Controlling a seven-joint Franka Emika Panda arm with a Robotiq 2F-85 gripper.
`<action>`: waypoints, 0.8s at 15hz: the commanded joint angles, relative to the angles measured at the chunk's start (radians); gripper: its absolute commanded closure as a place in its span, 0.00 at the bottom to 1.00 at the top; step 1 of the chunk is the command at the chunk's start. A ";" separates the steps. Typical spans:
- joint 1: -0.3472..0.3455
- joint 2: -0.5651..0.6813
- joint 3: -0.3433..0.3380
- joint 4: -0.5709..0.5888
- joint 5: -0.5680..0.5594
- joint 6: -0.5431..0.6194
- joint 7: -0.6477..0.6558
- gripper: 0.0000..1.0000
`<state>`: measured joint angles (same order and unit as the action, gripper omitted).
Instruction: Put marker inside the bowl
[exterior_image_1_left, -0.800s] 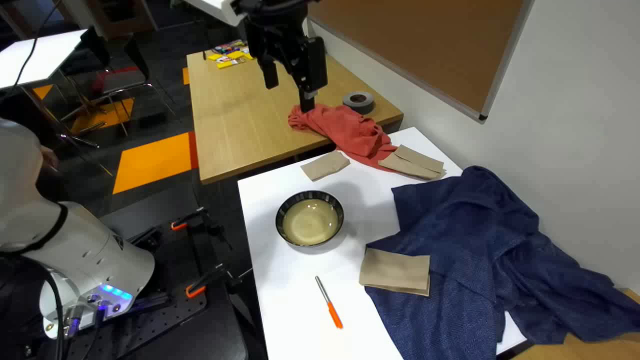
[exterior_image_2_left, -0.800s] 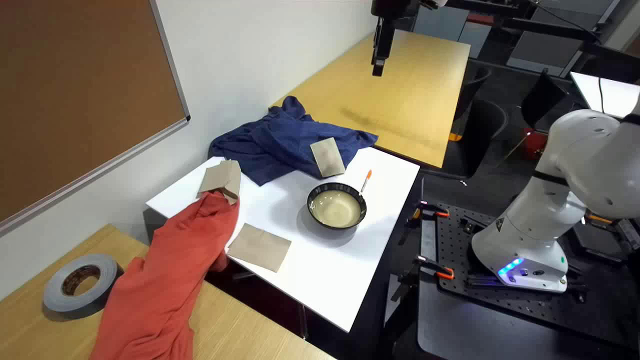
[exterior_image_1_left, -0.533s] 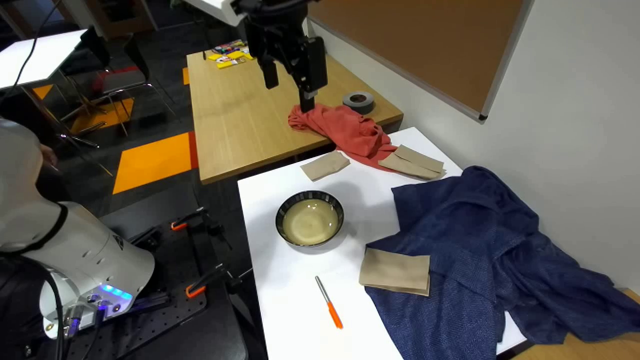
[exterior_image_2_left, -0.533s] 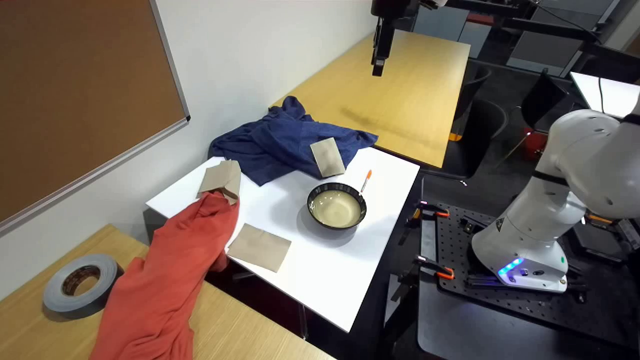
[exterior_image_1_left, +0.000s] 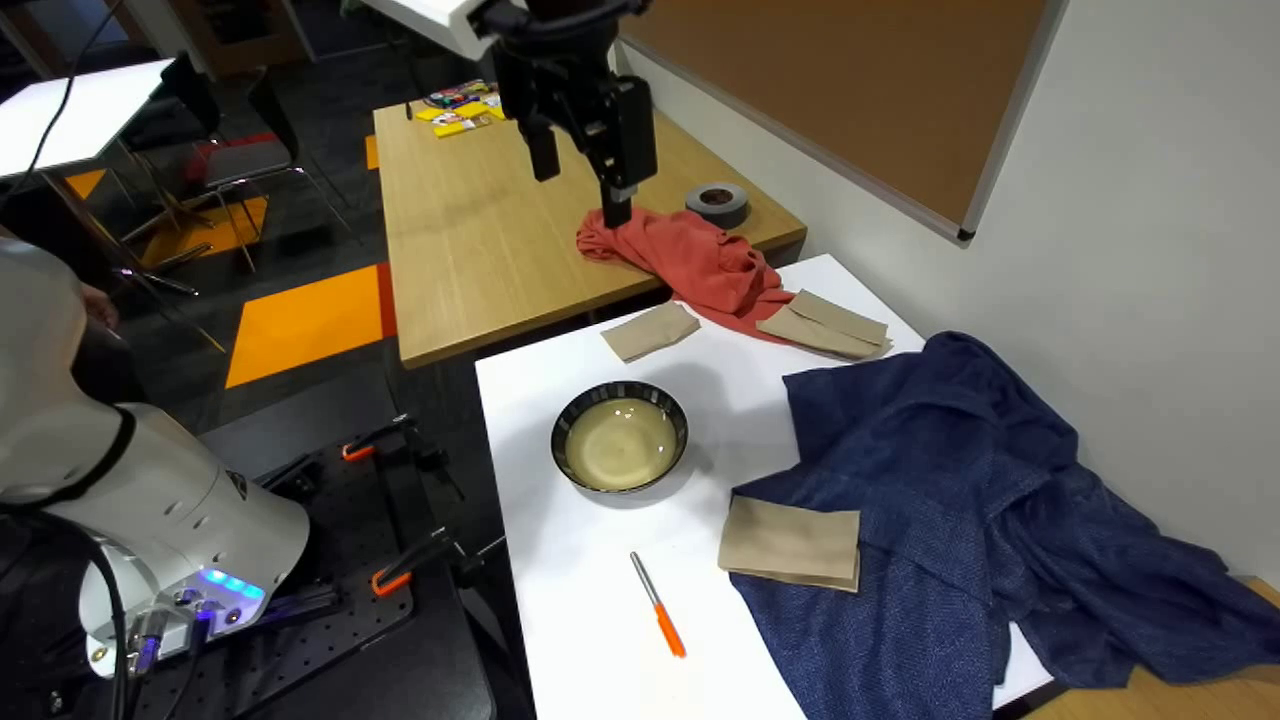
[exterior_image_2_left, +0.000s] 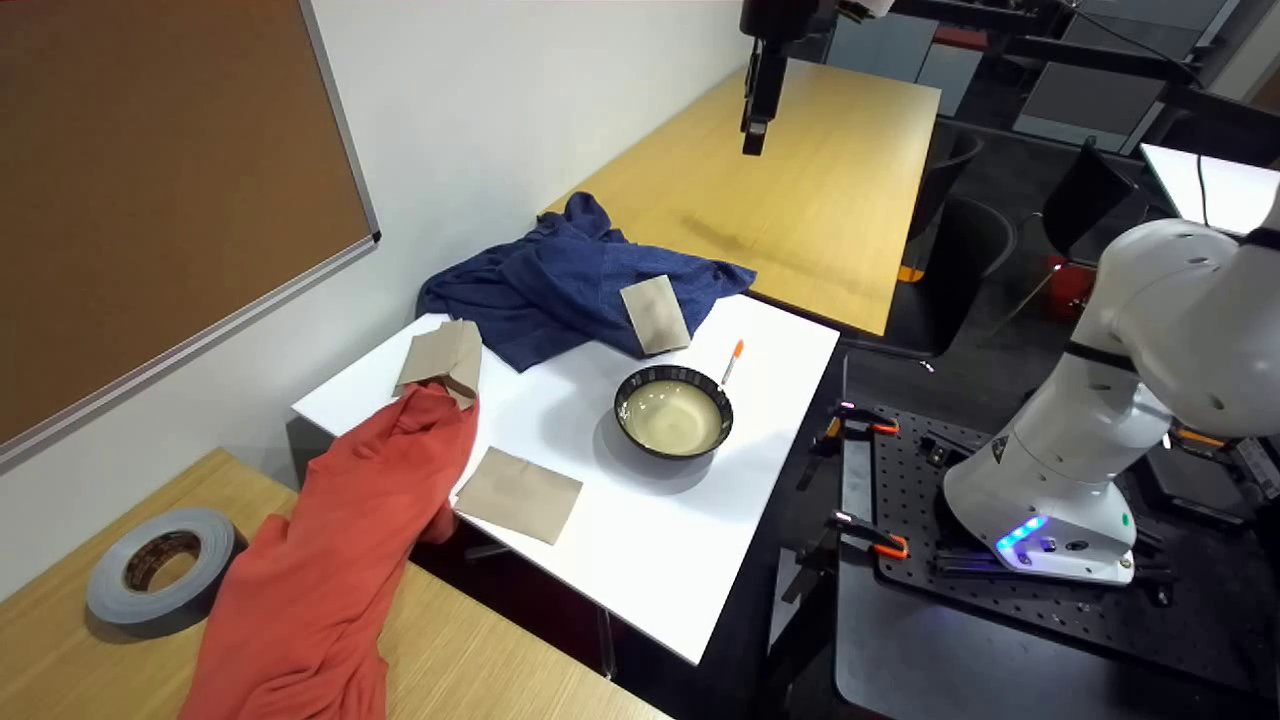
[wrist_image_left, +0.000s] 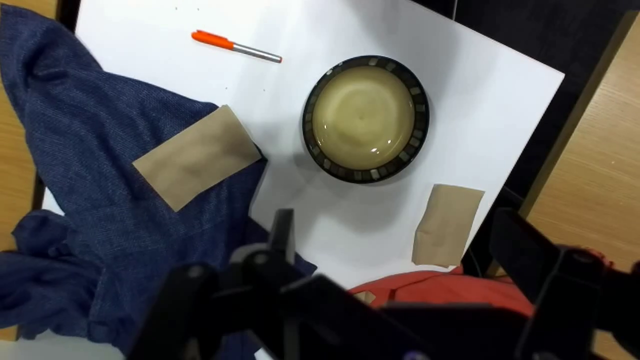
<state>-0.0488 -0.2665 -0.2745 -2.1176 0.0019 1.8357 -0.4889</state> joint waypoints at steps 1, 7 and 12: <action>-0.026 0.015 0.013 -0.035 0.021 0.052 -0.004 0.00; -0.080 0.057 -0.001 -0.138 0.029 0.195 0.066 0.00; -0.146 0.132 -0.008 -0.211 0.038 0.388 0.254 0.00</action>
<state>-0.1628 -0.1728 -0.2855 -2.2973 0.0217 2.1329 -0.3361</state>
